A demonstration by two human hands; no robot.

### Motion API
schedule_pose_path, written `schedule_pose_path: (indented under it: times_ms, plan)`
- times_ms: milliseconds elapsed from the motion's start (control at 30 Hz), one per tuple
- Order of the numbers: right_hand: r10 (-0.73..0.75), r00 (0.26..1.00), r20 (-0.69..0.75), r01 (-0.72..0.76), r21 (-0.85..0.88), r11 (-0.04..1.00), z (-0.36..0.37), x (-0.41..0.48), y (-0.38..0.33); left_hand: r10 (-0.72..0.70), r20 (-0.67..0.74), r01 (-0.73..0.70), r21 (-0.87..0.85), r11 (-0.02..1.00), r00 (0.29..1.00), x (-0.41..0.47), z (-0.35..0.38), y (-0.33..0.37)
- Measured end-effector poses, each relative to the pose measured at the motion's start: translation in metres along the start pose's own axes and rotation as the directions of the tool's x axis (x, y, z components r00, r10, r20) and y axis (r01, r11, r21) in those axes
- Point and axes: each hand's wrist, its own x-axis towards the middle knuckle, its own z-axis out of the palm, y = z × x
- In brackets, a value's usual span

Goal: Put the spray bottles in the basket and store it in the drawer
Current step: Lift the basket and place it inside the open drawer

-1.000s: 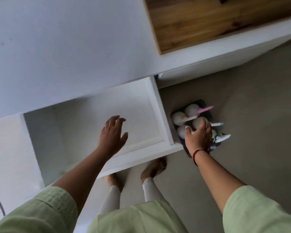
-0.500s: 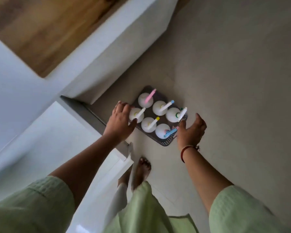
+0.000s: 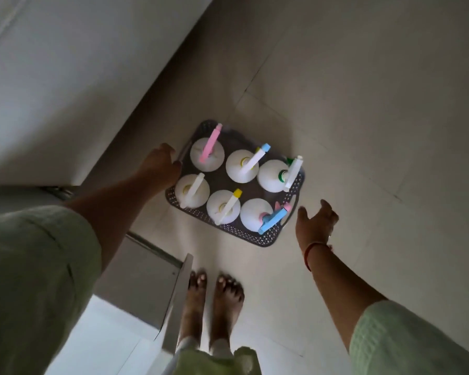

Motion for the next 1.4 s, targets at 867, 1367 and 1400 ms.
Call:
schedule_pose_path:
  times_ms: [867,1367,1400]
  plan:
    - [0.066,0.950,0.305,-0.047,-0.068,0.997,0.051,0.063,0.043,-0.132,0.020,0.134,-0.074,0.988,0.991,0.037,0.064,-0.024]
    - [-0.061,0.937,0.344,0.130,-0.180,0.975,-0.120,-0.002,-0.058,-0.265,-0.012,0.256,-0.221,0.941,0.964,-0.097,-0.055,0.054]
    - [-0.084,0.938,0.337,0.153,-0.182,0.971,-0.130,-0.009,-0.066,-0.271,-0.023,0.259,-0.226,0.939,0.962,-0.106,-0.065,0.059]
